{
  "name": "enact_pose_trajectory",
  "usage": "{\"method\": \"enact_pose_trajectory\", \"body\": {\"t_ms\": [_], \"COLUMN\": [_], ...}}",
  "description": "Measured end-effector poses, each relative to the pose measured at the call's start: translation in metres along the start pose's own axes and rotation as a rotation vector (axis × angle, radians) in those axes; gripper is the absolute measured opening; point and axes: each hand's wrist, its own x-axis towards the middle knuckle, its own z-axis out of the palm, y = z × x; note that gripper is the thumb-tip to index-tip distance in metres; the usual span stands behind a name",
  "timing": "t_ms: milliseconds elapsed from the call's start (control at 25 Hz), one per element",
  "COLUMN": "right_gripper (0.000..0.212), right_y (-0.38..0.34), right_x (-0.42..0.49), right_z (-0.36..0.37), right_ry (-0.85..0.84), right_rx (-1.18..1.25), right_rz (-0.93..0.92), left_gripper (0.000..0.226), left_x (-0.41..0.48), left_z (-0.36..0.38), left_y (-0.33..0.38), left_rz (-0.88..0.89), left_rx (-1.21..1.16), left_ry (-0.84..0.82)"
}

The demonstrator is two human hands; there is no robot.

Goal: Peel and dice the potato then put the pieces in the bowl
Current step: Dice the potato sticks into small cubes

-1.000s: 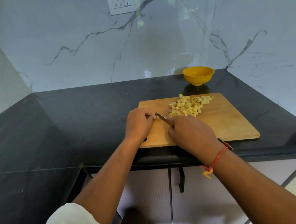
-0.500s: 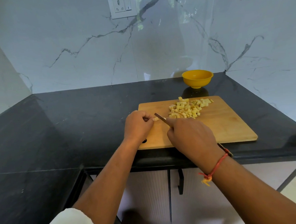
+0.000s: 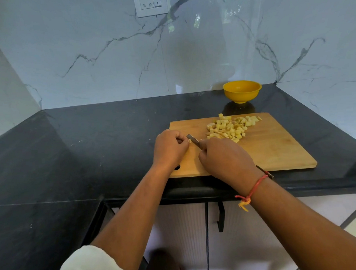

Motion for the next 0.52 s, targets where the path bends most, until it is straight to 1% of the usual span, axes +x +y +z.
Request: {"method": "enact_pose_trajectory", "body": {"t_ms": [160, 280, 400, 520], "right_gripper": [0.031, 0.035, 0.042, 0.043], "right_y": [0.007, 0.012, 0.019, 0.031], "right_x": [-0.018, -0.034, -0.046, -0.036], "right_z": [-0.005, -0.013, -0.021, -0.023], "right_ry": [-0.015, -0.001, 0.142, 0.276], "right_rx": [-0.039, -0.083, -0.129, -0.080], "right_rz": [-0.009, -0.020, -0.018, -0.049], "left_gripper": [0.015, 0.015, 0.012, 0.008], "left_x": [0.000, 0.001, 0.000, 0.000], "left_z": [0.003, 0.004, 0.004, 0.004], "left_y": [0.001, -0.001, -0.003, -0.005], "left_rz": [0.014, 0.023, 0.037, 0.042], "left_rx": [0.026, 0.047, 0.077, 0.097], "left_ry": [0.025, 0.027, 0.029, 0.025]}}
